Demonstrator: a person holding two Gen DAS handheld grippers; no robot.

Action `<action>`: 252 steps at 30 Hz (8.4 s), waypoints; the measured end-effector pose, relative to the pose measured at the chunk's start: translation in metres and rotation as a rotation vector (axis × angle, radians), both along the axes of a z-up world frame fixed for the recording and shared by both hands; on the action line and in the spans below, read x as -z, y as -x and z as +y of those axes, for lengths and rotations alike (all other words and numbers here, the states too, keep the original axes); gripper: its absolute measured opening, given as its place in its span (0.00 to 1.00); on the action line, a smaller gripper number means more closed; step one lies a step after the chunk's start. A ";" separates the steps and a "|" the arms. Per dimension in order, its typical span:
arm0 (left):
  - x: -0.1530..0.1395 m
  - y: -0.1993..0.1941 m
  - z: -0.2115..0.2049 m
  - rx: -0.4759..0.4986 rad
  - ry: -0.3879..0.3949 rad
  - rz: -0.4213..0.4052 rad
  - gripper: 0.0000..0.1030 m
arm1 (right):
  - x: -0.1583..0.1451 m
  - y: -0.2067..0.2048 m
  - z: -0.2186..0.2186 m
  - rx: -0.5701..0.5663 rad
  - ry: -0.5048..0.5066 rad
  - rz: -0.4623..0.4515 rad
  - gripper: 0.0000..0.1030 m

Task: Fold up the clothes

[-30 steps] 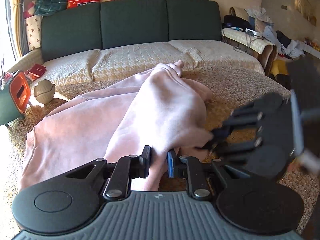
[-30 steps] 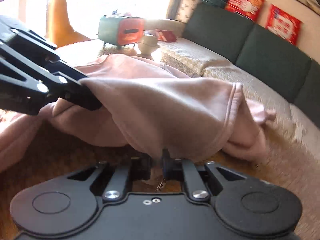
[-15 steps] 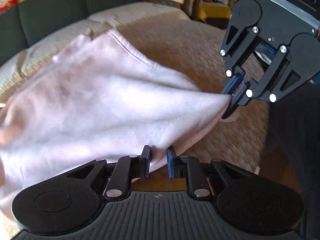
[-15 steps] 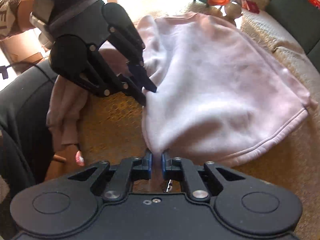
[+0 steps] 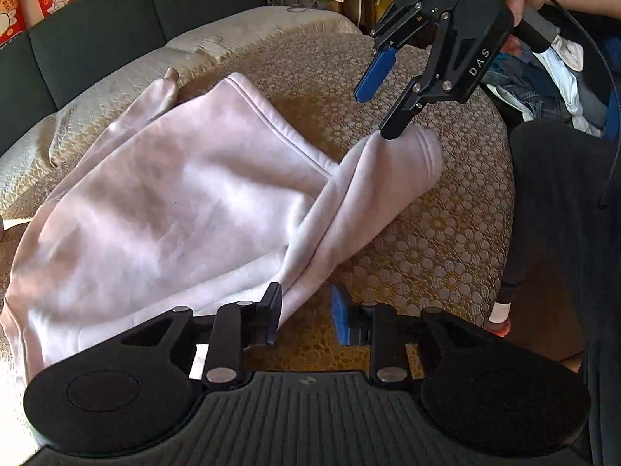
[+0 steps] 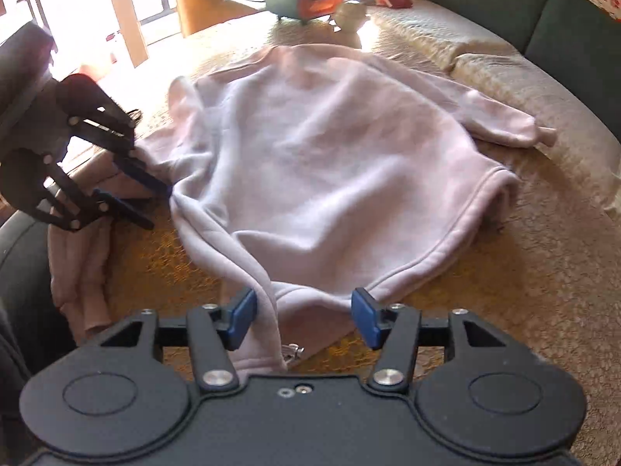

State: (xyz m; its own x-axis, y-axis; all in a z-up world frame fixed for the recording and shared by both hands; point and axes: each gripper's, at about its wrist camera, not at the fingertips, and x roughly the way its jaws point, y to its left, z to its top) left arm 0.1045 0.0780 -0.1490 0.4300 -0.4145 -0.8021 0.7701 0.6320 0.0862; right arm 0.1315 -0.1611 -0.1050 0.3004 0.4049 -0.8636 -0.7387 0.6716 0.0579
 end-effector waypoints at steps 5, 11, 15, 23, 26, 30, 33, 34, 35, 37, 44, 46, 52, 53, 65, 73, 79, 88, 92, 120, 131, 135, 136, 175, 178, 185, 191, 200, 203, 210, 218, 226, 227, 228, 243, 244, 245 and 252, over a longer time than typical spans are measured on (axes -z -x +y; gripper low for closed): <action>-0.014 -0.022 -0.001 0.011 0.021 -0.028 0.53 | -0.018 -0.036 -0.042 0.001 -0.099 0.137 1.00; 0.011 -0.055 -0.044 -0.016 0.048 -0.012 0.59 | 0.003 -0.100 -0.072 0.201 0.077 -0.190 1.00; 0.033 -0.052 -0.065 0.014 0.068 0.048 0.59 | 0.031 -0.144 -0.076 0.245 0.074 -0.248 1.00; 0.061 -0.064 -0.050 -0.123 0.177 0.141 0.59 | 0.080 -0.207 -0.073 0.220 0.042 -0.247 1.00; 0.068 -0.068 -0.043 -0.151 0.188 0.173 0.59 | 0.088 -0.219 -0.068 0.179 0.020 -0.220 1.00; 0.075 -0.063 -0.041 -0.153 0.194 0.191 0.59 | 0.093 -0.223 -0.061 0.113 -0.007 -0.227 1.00; 0.080 -0.059 -0.041 -0.156 0.194 0.199 0.59 | 0.097 -0.221 -0.054 0.064 -0.004 -0.274 1.00; 0.082 -0.058 -0.041 -0.157 0.194 0.202 0.61 | 0.099 -0.222 -0.052 0.050 -0.012 -0.257 1.00; 0.084 -0.056 -0.041 -0.158 0.193 0.205 0.62 | 0.101 -0.223 -0.049 0.036 -0.018 -0.228 1.00; 0.086 -0.055 -0.041 -0.159 0.194 0.209 0.62 | 0.105 -0.222 -0.044 0.009 -0.011 -0.185 1.00; 0.086 -0.054 -0.045 -0.122 0.218 0.253 0.62 | 0.073 -0.221 -0.061 0.013 0.084 -0.332 1.00; 0.086 -0.052 -0.052 -0.088 0.242 0.295 0.62 | 0.058 -0.226 -0.066 -0.006 0.165 -0.424 1.00; 0.092 -0.043 -0.099 0.015 0.280 0.324 0.67 | 0.055 -0.251 -0.085 -0.014 0.446 -0.566 1.00; 0.093 -0.046 -0.103 0.012 0.292 0.335 0.69 | 0.062 -0.253 -0.089 -0.004 0.475 -0.558 1.00; 0.080 -0.039 -0.099 -0.014 0.289 0.336 0.70 | 0.057 -0.217 -0.118 0.146 0.400 -0.496 1.00; 0.054 -0.004 -0.046 -0.156 0.214 0.211 0.73 | 0.029 -0.114 -0.097 0.111 0.072 -0.360 1.00; 0.033 0.025 -0.007 -0.222 0.144 0.096 0.73 | 0.051 -0.031 -0.065 0.067 0.025 -0.178 1.00; 0.028 0.055 0.046 -0.322 0.021 0.053 0.73 | 0.060 0.034 -0.082 0.316 -0.114 0.142 1.00; 0.034 0.064 0.045 -0.339 -0.037 0.021 0.73 | 0.076 0.039 -0.070 0.388 -0.121 0.219 1.00; 0.050 0.070 0.045 -0.308 -0.066 0.072 0.73 | 0.091 0.052 -0.057 0.470 -0.086 0.343 1.00; 0.032 0.089 0.016 -0.146 0.005 0.122 0.74 | 0.064 0.069 -0.123 0.477 0.178 0.142 1.00; 0.031 0.088 0.017 -0.171 -0.011 0.115 0.74 | 0.054 0.069 -0.127 0.477 0.111 0.131 1.00; 0.032 0.088 0.021 -0.184 -0.009 0.122 0.74 | 0.048 0.070 -0.120 0.444 0.111 0.105 1.00; 0.017 0.112 0.079 -0.307 -0.021 0.035 0.74 | 0.090 0.127 0.119 -0.163 -0.125 0.339 1.00; 0.018 0.115 0.083 -0.305 -0.028 0.025 0.74 | 0.096 0.127 0.134 -0.166 -0.123 0.323 1.00; 0.020 0.119 0.087 -0.291 -0.035 -0.005 0.74 | 0.106 0.127 0.143 -0.158 -0.099 0.295 1.00; 0.028 0.125 0.085 -0.226 -0.119 -0.078 0.74 | 0.065 0.120 0.108 -0.160 -0.255 0.311 1.00; 0.043 0.126 0.040 -0.021 -0.210 -0.343 0.74 | 0.002 0.063 0.051 0.047 -0.540 0.278 1.00; 0.053 0.115 0.021 0.015 -0.238 -0.402 0.74 | -0.003 0.044 0.038 0.125 -0.581 0.254 1.00; 0.059 0.082 0.010 -0.033 -0.222 -0.406 0.74 | 0.020 -0.006 0.027 0.282 -0.508 0.176 1.00; 0.074 0.054 0.005 0.004 -0.301 -0.399 0.74 | 0.070 -0.049 0.022 0.445 -0.395 0.222 1.00; 0.071 0.055 -0.001 0.073 -0.260 -0.538 0.74 | 0.041 0.030 -0.014 0.234 -0.214 -0.005 1.00; 0.070 0.054 -0.003 0.077 -0.255 -0.545 0.73 | 0.039 0.045 -0.011 0.176 -0.182 -0.070 1.00; 0.069 0.049 -0.005 0.069 -0.250 -0.537 0.70 | 0.038 0.061 -0.008 0.118 -0.149 -0.134 1.00; 0.016 -0.042 -0.004 -0.269 0.089 -0.230 0.25 | 0.070 0.084 0.065 -0.057 0.013 -0.470 1.00; 0.017 -0.043 -0.003 -0.281 0.096 -0.217 0.25 | 0.073 0.077 0.065 -0.032 0.017 -0.457 1.00; 0.017 -0.045 -0.002 -0.294 0.103 -0.205 0.25 | 0.075 0.070 0.064 -0.021 -0.002 -0.413 1.00; 0.015 -0.059 0.004 -0.368 0.164 -0.124 0.24 | 0.088 0.072 0.081 -0.046 0.004 -0.406 1.00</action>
State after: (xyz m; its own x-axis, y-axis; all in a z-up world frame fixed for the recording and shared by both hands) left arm 0.1631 0.0820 -0.1640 0.6624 -0.3333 -0.6709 0.4807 0.8760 0.0394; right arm 0.0600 -0.0797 -0.1929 0.5987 0.4233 -0.6800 -0.7305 0.6367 -0.2468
